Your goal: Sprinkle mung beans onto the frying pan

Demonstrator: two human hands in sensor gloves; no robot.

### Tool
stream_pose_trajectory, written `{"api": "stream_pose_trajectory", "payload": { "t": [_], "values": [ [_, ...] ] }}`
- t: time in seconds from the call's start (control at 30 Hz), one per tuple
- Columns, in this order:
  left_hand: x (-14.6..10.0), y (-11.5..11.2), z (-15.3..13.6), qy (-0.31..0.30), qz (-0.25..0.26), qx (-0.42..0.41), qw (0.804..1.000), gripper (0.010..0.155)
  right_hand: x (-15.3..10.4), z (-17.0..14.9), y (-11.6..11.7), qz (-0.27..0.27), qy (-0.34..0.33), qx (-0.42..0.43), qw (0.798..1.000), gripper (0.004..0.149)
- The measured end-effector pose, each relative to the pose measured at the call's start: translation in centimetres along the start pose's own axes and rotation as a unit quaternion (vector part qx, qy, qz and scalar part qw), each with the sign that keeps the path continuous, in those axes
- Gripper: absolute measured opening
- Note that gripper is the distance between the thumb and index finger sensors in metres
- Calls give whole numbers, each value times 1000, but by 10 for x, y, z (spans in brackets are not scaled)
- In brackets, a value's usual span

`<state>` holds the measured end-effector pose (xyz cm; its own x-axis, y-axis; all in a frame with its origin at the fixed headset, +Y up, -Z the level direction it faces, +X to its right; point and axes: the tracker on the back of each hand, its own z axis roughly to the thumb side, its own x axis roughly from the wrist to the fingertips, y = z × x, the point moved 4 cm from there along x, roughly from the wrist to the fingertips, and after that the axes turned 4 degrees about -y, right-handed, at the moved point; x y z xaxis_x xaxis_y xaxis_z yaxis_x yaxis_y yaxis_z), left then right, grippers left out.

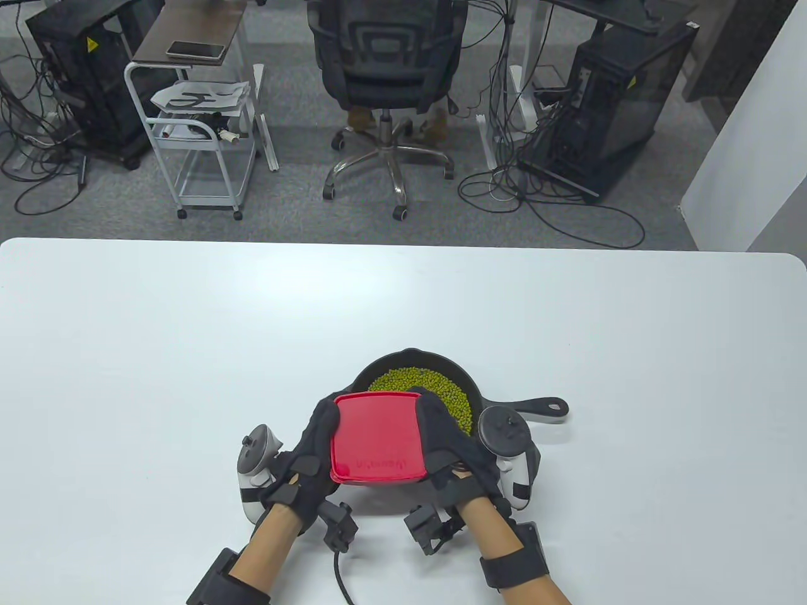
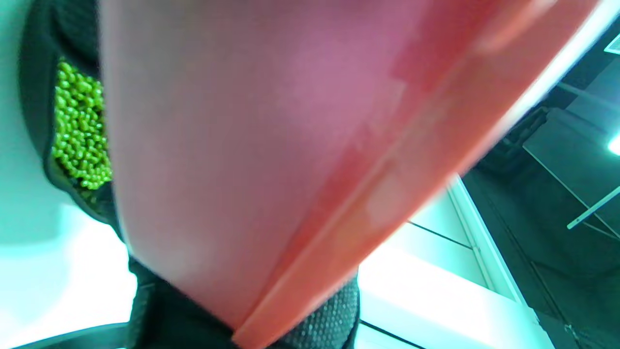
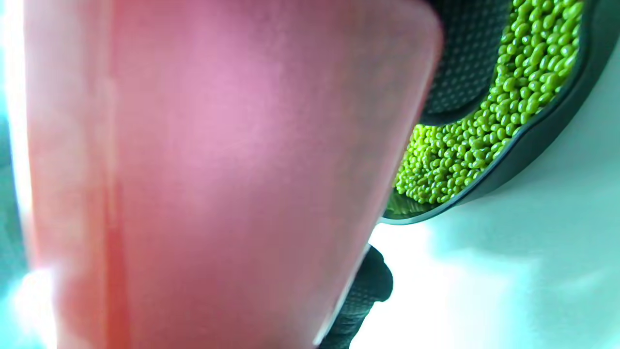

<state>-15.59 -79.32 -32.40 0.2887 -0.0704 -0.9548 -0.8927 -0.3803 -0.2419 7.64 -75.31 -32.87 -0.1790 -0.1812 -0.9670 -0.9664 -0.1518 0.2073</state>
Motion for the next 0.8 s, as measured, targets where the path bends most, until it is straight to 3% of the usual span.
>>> {"api": "stream_pose_trajectory", "payload": {
  "t": [0.27,0.47,0.8],
  "values": [
    [-2,-7,5,-13,-3,10,1000,64,-8,6,-5,-34,-29,-20,999,48],
    [-1,-5,6,-18,-3,-9,1000,67,-8,4,2,12,-27,19,999,66],
    [2,14,7,-20,29,-34,999,69,-19,-1,15,57,-55,-43,996,71]
  ]
}}
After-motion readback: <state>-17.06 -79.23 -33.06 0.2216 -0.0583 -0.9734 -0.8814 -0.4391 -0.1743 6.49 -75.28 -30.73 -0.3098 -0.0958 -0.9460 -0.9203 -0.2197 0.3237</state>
